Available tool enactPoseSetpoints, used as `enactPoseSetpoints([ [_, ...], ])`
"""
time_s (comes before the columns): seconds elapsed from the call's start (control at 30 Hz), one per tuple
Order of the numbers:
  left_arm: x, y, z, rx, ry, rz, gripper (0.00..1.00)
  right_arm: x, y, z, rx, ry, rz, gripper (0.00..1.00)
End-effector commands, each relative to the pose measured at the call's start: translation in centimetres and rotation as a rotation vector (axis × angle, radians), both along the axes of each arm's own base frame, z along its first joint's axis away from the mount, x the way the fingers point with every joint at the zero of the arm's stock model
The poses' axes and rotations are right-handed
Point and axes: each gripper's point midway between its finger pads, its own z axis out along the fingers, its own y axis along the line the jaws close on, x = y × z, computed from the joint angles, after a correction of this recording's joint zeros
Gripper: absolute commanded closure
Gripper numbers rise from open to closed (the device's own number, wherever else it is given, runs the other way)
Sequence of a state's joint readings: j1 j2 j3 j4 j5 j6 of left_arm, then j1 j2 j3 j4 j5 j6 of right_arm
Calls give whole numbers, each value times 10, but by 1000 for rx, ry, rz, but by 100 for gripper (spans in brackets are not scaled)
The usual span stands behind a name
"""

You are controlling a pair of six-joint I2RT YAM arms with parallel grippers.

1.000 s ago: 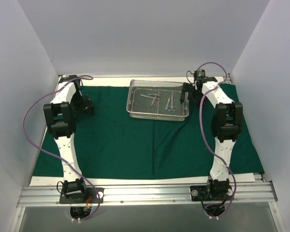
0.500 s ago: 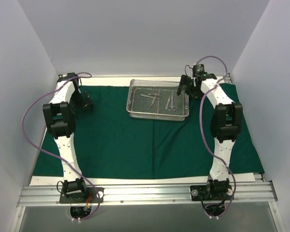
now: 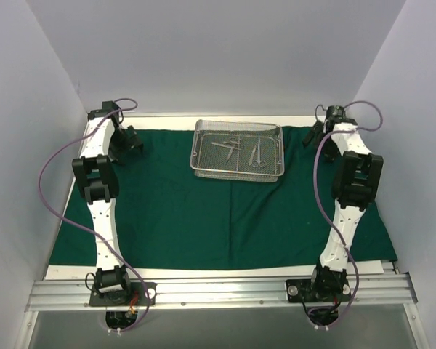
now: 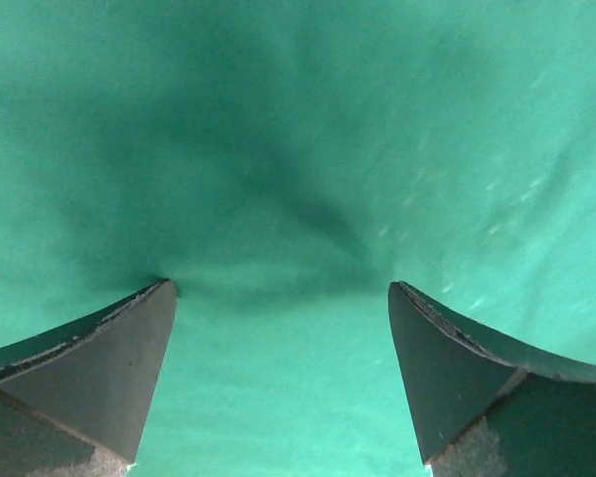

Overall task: Open and lay out the surgical kit
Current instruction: Adjust the container in the surgical kit.

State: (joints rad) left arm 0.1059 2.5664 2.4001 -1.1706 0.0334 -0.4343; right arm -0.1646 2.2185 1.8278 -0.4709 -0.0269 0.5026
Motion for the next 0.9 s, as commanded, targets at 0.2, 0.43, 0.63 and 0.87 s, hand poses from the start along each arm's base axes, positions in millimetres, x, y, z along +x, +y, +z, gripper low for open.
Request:
enactPoseSetpoints([
  [0.2,-11,7,-38,-135,100,134,3,-36,-1,-63,-70,215,74,7],
  [0.43,-28,43,-48,-144,174,199,0,-86,-31,-85,-179,403,13,6],
  [0.63,-33,70,-47,-156,164,256,6,-106,-52,-79,-250,472,-27,6],
  [0.87,-31,78,-49,-185,144,262,7,-103,-41,-61,-223,439,9,5],
])
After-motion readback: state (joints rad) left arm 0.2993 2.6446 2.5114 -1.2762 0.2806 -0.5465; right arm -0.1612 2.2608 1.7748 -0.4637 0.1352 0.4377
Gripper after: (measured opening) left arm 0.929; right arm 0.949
